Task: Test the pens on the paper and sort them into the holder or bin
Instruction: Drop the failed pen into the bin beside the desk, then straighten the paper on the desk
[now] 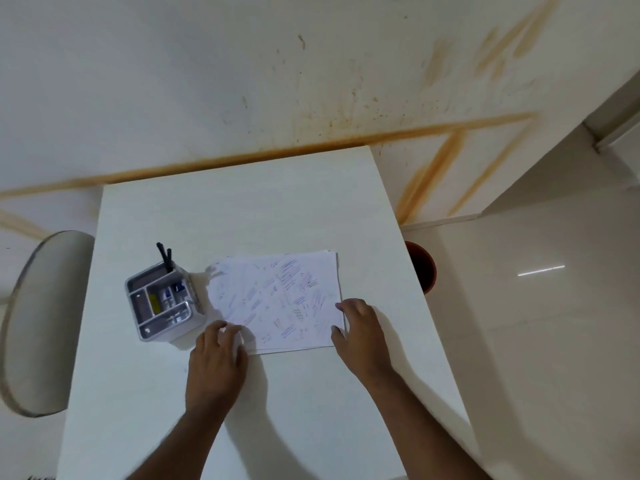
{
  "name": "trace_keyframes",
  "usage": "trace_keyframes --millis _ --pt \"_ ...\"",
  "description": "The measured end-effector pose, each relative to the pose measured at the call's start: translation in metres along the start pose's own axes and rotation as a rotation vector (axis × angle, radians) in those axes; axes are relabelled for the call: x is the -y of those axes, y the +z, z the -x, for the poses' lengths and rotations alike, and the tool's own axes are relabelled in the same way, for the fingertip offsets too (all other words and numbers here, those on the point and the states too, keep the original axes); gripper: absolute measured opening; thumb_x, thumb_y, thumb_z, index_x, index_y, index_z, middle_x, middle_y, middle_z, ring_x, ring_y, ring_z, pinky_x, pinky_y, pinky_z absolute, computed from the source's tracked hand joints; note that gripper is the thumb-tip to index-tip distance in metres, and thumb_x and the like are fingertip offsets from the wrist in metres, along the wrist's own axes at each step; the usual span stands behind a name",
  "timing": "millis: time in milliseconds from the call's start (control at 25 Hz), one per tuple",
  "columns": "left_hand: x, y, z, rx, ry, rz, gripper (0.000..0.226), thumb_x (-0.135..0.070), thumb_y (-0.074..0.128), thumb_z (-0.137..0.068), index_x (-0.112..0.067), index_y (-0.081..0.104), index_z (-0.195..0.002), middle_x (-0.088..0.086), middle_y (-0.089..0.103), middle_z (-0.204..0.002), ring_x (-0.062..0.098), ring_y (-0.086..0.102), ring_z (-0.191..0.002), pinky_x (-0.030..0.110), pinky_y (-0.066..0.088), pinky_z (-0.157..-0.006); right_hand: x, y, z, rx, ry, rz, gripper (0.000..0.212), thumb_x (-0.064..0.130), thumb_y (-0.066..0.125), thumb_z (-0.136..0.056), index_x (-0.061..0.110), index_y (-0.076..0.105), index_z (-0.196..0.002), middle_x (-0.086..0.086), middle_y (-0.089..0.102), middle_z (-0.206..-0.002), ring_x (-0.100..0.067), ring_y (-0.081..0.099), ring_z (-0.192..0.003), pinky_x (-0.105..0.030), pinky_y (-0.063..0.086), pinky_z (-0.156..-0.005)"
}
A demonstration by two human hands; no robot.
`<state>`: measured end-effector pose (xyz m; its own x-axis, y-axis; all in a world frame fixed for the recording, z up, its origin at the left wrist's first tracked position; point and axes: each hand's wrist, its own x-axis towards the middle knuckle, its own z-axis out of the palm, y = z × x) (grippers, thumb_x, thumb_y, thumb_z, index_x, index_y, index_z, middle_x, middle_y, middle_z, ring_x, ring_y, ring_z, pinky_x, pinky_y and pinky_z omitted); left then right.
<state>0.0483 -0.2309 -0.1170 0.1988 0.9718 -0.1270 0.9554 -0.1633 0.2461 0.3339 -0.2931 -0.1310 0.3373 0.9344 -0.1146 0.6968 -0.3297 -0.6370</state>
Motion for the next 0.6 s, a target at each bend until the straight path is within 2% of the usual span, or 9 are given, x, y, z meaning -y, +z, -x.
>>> trace_keyframes --millis 80,160,240,360,480,600 --pt "0.008 0.001 0.008 -0.011 -0.068 0.013 0.034 -0.028 0.053 -0.096 -0.018 0.064 -0.126 0.013 0.053 -0.141 0.037 0.055 -0.125 0.049 0.052 -0.102 0.005 0.006 0.009 0.044 0.028 0.061 0.057 0.026 0.076 -0.091 0.013 0.06 -0.145 -0.004 0.056 -0.15 -0.024 0.053 -0.141 -0.036 0.046 -0.118" --pt "0.015 0.003 0.015 0.025 -0.127 0.062 0.038 -0.023 0.062 -0.098 -0.013 0.06 -0.135 0.016 0.048 -0.15 0.038 0.05 -0.135 0.049 0.047 -0.112 0.012 0.012 0.019 0.069 0.062 0.104 0.069 0.029 0.077 -0.092 0.012 0.051 -0.153 -0.007 0.049 -0.159 -0.026 0.046 -0.149 -0.037 0.04 -0.123" --pt "0.018 0.005 0.018 0.055 -0.173 0.173 0.046 -0.021 0.065 -0.099 -0.009 0.055 -0.142 0.017 0.045 -0.156 0.037 0.044 -0.142 0.048 0.04 -0.119 0.018 0.017 0.026 0.056 0.123 0.066 0.076 0.027 0.079 -0.091 0.009 0.045 -0.156 -0.009 0.047 -0.16 -0.028 0.044 -0.15 -0.037 0.038 -0.123" --pt "0.013 0.0 0.014 0.035 -0.32 0.364 0.05 -0.022 0.066 -0.1 -0.004 0.054 -0.145 0.017 0.046 -0.157 0.038 0.043 -0.143 0.048 0.036 -0.12 0.028 0.022 0.025 -0.012 0.262 -0.079 0.079 0.019 0.083 -0.085 0.007 0.047 -0.153 -0.011 0.053 -0.15 -0.032 0.049 -0.141 -0.04 0.043 -0.118" --pt "0.015 -0.003 0.007 0.04 -0.401 0.486 0.042 -0.022 0.064 -0.1 -0.002 0.059 -0.137 0.017 0.06 -0.143 0.038 0.054 -0.132 0.049 0.044 -0.113 0.043 0.023 0.01 -0.06 0.438 -0.276 0.074 0.014 0.085 -0.082 0.002 0.051 -0.147 -0.013 0.056 -0.14 -0.033 0.055 -0.134 -0.041 0.048 -0.11" --pt "0.027 -0.029 0.009 -0.044 -0.473 0.632 0.024 -0.029 0.057 -0.102 -0.015 0.063 -0.121 0.008 0.071 -0.118 0.029 0.068 -0.105 0.044 0.057 -0.09 0.055 0.022 -0.004 -0.078 0.528 -0.355 0.066 0.011 0.084 -0.081 0.001 0.056 -0.14 -0.013 0.067 -0.13 -0.036 0.065 -0.124 -0.036 0.052 -0.098"
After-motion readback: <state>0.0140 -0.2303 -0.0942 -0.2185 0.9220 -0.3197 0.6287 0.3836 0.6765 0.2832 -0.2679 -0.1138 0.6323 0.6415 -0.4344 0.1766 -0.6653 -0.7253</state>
